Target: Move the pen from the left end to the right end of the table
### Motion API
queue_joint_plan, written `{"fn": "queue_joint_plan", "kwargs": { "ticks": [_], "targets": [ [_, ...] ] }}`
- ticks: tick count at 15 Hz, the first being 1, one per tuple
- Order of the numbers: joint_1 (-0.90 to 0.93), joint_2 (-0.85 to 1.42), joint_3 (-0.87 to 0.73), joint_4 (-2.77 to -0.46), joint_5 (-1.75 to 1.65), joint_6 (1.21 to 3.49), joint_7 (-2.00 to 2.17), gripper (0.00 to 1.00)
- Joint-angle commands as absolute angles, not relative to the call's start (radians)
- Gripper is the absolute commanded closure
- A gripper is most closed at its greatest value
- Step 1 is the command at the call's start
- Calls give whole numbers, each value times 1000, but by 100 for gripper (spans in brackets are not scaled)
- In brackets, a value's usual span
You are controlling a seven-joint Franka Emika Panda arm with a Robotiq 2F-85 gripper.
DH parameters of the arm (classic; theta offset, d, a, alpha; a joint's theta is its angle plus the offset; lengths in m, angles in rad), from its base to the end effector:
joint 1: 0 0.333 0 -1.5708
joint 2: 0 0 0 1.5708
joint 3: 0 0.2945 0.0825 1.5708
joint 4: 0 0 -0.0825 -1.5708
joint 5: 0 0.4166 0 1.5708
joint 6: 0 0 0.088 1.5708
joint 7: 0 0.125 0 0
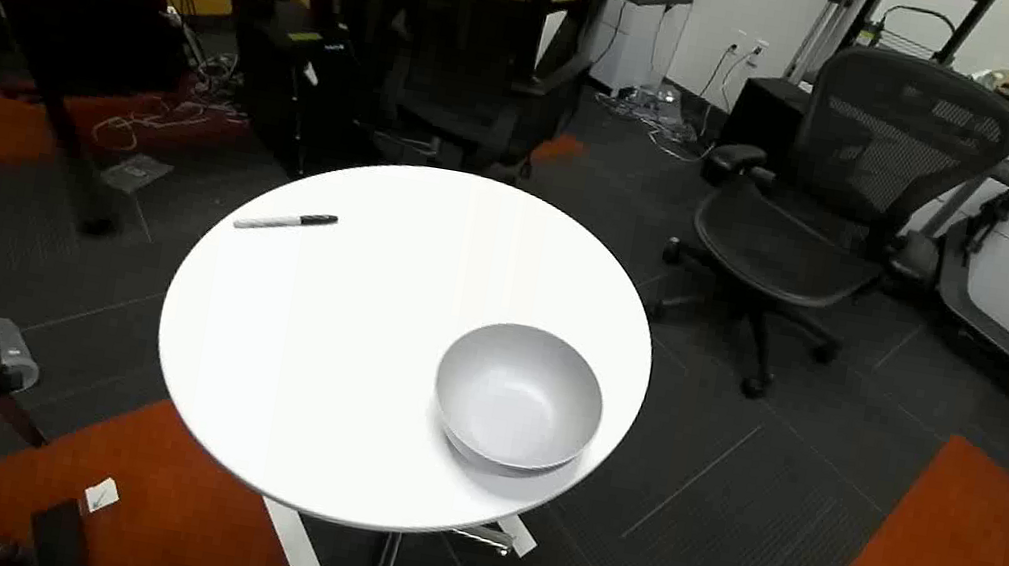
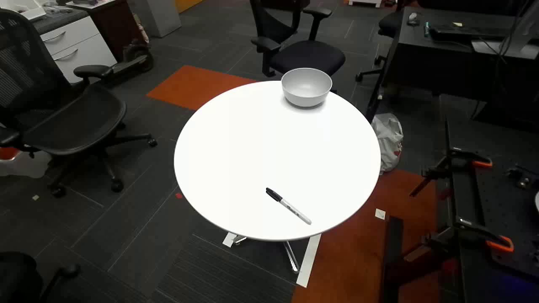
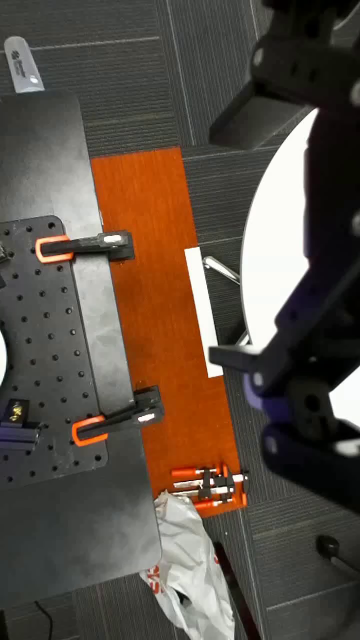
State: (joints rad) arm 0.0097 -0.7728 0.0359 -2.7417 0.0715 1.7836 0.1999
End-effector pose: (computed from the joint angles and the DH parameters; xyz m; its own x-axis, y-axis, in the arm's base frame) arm 0.3325 0.0203 0.3769 0.9646 -0.1836 -0.1891 -0.1876 -0.9822 -0.0034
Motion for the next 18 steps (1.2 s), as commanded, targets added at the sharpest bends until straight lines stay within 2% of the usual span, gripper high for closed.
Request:
{"fn": "queue_joint_plan", "kwargs": {
  "ticks": [1,8,18],
  "targets": [
    [-2,-773,46,-2740,78,1782,193,0],
    [-3,-727,55,-2721,72,1813,199,0],
    [43,-178,160,-2588,101,2494,325,0]
  ]
}}
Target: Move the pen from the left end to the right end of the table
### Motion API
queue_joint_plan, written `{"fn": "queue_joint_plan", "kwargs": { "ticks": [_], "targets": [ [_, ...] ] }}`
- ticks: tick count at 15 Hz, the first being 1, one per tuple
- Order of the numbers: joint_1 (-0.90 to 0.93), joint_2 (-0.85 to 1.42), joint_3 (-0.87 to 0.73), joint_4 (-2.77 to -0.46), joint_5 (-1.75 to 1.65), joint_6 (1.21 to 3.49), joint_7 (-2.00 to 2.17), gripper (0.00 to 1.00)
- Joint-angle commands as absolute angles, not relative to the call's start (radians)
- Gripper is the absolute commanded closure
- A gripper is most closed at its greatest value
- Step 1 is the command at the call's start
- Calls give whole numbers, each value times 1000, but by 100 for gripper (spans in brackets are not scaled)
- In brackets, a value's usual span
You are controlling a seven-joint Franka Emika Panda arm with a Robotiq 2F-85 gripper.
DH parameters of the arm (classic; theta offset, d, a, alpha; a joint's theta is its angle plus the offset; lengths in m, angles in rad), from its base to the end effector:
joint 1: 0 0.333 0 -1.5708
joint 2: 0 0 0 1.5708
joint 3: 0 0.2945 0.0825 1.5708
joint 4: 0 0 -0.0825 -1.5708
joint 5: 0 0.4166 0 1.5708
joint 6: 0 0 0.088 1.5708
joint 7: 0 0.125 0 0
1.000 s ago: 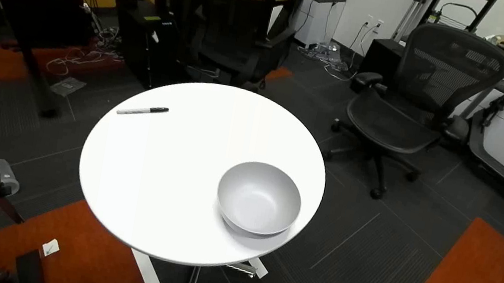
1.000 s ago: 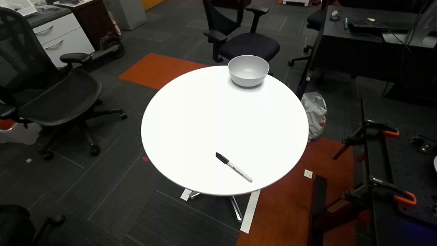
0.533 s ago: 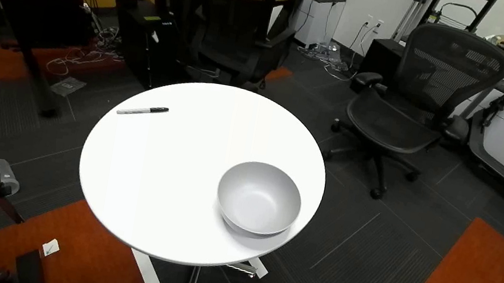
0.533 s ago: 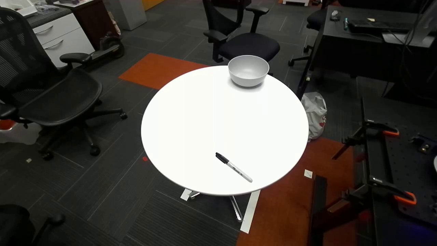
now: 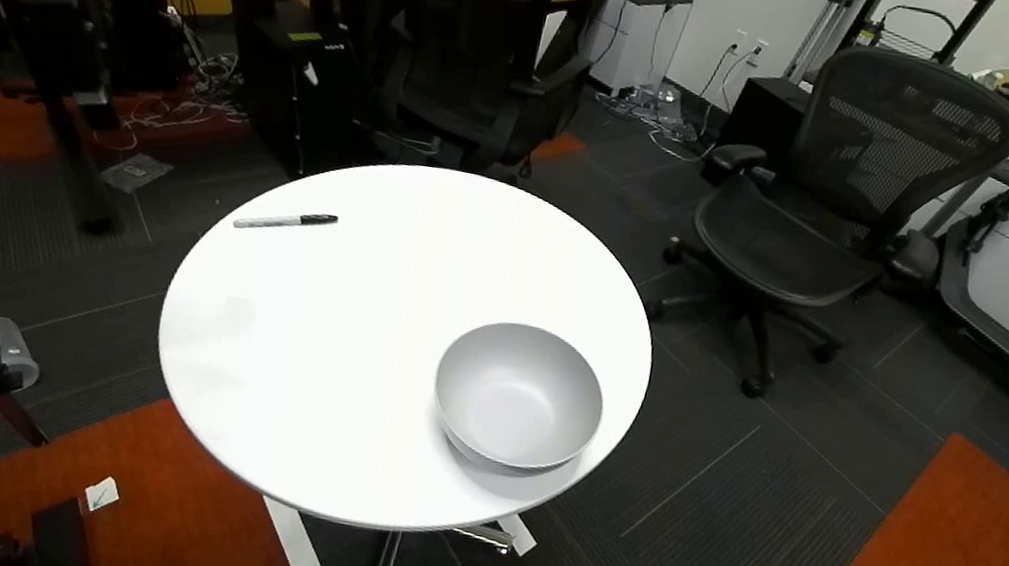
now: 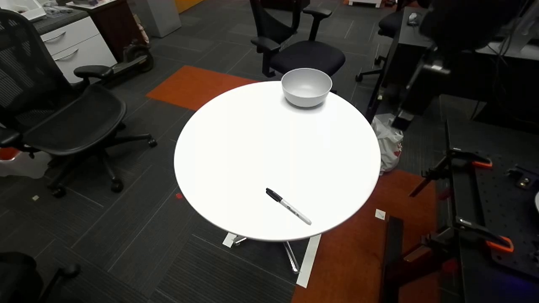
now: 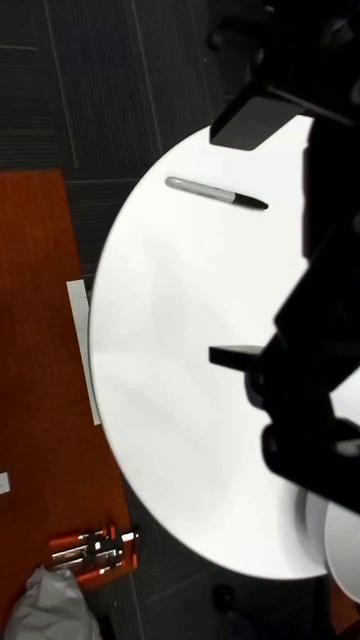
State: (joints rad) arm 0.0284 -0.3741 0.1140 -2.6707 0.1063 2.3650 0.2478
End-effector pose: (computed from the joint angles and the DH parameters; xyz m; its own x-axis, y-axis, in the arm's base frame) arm 0.4278 0.0593 0.3028 0.9811 -0.1853 0.0549 -0.1824 -0.9818 -0.0529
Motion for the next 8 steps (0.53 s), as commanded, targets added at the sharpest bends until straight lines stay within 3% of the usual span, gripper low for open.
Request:
{"fn": "queue_joint_plan", "kwargs": {
  "ticks": [1,4,8],
  "targets": [
    [45,-113,176,-2559,85,2535,361,0],
    [52,81,200,-2447,4,2652,518,0],
    [143,283,104,-2272,-169,2682,759,0]
  ]
}}
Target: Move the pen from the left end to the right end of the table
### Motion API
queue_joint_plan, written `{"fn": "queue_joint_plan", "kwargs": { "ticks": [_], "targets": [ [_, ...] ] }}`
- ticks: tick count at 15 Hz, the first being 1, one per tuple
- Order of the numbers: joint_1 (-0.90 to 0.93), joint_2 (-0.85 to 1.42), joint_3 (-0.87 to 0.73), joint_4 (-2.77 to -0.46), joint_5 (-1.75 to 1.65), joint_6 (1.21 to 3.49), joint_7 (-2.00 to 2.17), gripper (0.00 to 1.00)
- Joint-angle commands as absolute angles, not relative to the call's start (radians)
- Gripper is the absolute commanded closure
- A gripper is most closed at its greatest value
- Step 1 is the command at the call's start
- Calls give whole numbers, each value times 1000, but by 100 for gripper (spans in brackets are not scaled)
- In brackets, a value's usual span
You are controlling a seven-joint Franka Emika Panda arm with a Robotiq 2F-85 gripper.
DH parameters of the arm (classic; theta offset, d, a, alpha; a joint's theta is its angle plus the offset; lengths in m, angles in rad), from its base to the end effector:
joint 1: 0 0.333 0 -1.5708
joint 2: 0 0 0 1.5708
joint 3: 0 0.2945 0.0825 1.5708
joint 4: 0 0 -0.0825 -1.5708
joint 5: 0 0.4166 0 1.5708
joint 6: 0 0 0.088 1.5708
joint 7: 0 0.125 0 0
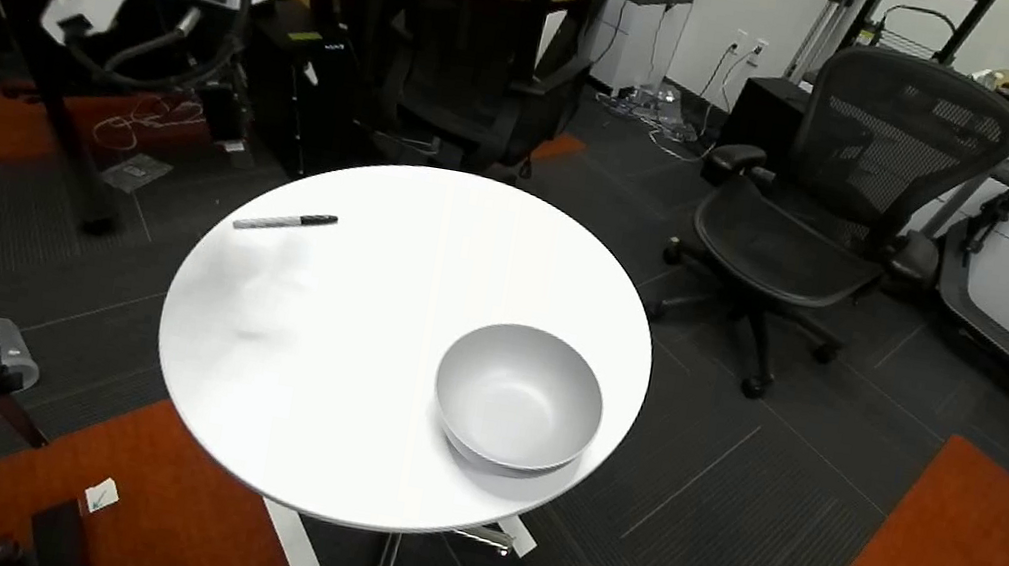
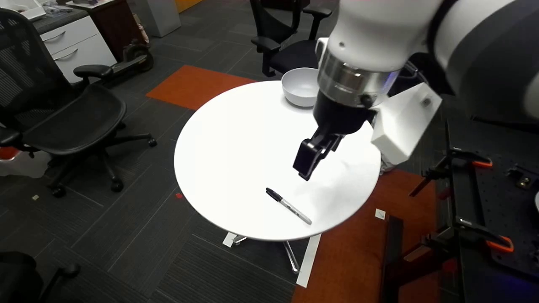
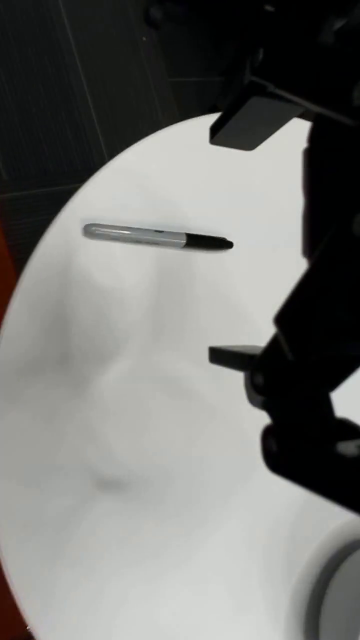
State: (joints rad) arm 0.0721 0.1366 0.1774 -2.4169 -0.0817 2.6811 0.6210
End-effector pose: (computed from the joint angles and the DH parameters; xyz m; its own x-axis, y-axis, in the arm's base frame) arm 0.5077 0.1337 0.2010 0.9465 -0.3004 0.1177 -0.2954 -0.9536 -0.0579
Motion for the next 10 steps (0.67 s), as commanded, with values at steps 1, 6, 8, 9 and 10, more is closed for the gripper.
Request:
{"fn": "queue_joint_plan", "kwargs": {
  "ticks": [1,6,8,9,10],
  "targets": [
    [171,325,75,-2231,-186,2679,792,0],
    [296,491,-28,-2076,-203,2649,863,0],
    [330,541,-48,-2040,-194,2648,859,0],
    [343,560,-54,-2027,-188,2644,854,0],
    [354,579,-61,-2015,-186,2646,849,0]
  ]
}}
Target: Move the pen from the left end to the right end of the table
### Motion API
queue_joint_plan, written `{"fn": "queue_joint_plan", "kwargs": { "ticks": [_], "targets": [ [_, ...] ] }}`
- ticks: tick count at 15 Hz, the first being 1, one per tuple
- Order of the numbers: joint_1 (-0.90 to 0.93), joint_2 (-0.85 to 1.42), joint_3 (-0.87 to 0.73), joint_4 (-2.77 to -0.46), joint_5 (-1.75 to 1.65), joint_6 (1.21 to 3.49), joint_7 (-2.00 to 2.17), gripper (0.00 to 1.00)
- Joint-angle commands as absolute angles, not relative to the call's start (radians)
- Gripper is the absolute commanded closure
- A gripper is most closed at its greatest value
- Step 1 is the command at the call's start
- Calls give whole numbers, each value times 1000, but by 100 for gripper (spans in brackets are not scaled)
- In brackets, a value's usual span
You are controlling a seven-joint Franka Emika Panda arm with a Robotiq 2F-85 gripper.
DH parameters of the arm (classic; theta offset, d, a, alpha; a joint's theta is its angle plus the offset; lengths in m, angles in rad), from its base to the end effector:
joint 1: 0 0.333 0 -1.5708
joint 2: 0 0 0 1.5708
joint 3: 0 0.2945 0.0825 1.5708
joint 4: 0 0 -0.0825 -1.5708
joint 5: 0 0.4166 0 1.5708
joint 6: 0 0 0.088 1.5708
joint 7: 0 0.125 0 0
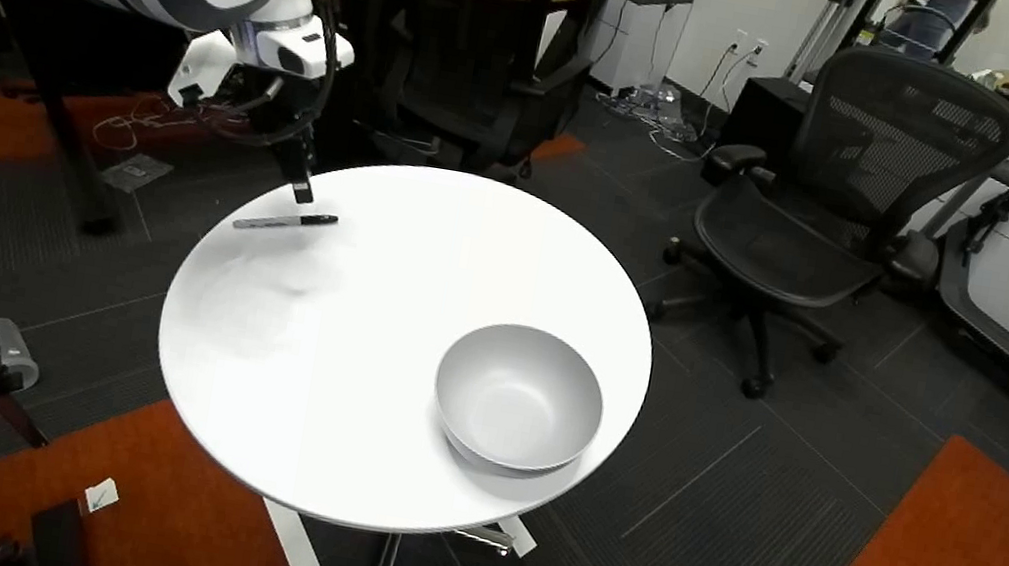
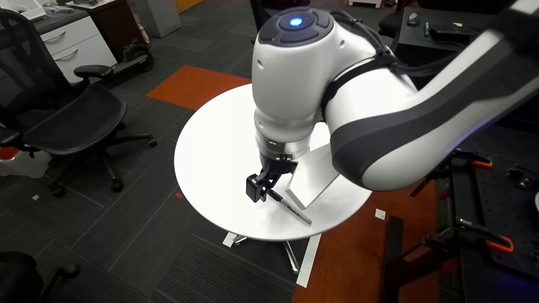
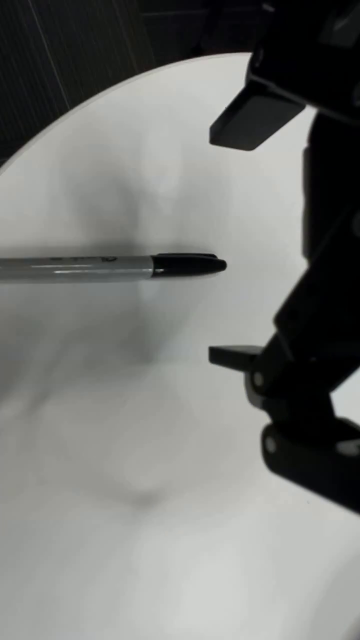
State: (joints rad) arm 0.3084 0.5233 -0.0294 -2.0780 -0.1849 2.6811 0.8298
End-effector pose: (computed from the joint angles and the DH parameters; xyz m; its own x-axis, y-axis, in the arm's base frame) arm 0.5769 0.1688 0.1143 0.9202 -0.3701 0.1274 -0.3757 -0.9265 0.0222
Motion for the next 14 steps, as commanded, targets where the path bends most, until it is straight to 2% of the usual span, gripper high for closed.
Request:
{"fn": "queue_joint_plan", "kwargs": {
  "ticks": [1,12,13,14],
  "targets": [
    [364,596,-68,-2005,-185,2646,847,0],
    [371,665,-66,-1973,-143,2648,809,0],
    [381,669,-77,-1970,-151,2648,820,25],
    [383,670,-80,-1969,-152,2648,823,26]
  ]
}}
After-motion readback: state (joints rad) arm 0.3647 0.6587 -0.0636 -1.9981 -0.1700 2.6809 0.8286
